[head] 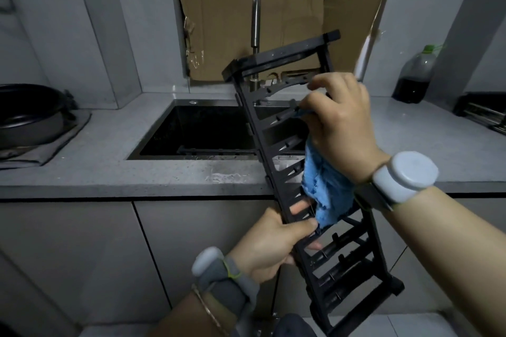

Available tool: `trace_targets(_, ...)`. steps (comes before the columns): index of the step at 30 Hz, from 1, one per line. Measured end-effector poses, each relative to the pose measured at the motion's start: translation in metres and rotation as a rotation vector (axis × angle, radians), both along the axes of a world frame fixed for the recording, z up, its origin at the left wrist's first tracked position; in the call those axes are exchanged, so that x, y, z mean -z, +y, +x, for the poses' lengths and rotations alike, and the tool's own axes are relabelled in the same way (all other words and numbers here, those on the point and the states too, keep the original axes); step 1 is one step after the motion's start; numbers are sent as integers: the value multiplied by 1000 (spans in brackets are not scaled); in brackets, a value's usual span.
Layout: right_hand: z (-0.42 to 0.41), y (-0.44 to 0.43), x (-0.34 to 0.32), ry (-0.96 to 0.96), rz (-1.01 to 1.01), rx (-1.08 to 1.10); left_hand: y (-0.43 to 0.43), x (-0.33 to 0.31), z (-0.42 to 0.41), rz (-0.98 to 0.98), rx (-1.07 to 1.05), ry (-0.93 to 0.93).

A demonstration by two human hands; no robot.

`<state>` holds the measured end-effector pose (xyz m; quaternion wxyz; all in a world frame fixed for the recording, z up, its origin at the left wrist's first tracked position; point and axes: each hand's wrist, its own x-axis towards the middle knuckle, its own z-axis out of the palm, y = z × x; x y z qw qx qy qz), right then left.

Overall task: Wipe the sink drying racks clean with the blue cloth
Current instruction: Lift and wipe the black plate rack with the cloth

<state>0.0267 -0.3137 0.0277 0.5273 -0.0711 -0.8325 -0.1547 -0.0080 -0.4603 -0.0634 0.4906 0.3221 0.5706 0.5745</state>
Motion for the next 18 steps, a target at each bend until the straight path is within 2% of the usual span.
trace_targets(2,1,4,-3,62,61,16,-1,-12,-6,-73,108,151)
trace_targets(5,5,8,-9,107,105,12,-1,-27,-25,-187,244,479)
trace_targets(9,10,8,-14,171,50,-21,-10,-48,-46,-182,290,665)
trace_targets(14,6,1,-17,181,-98,-39,-17,-71,-63,-352,142,955)
trace_targets(18,4,0,-19,183,-187,-1,-26,-87,-60,-405,31,1077)
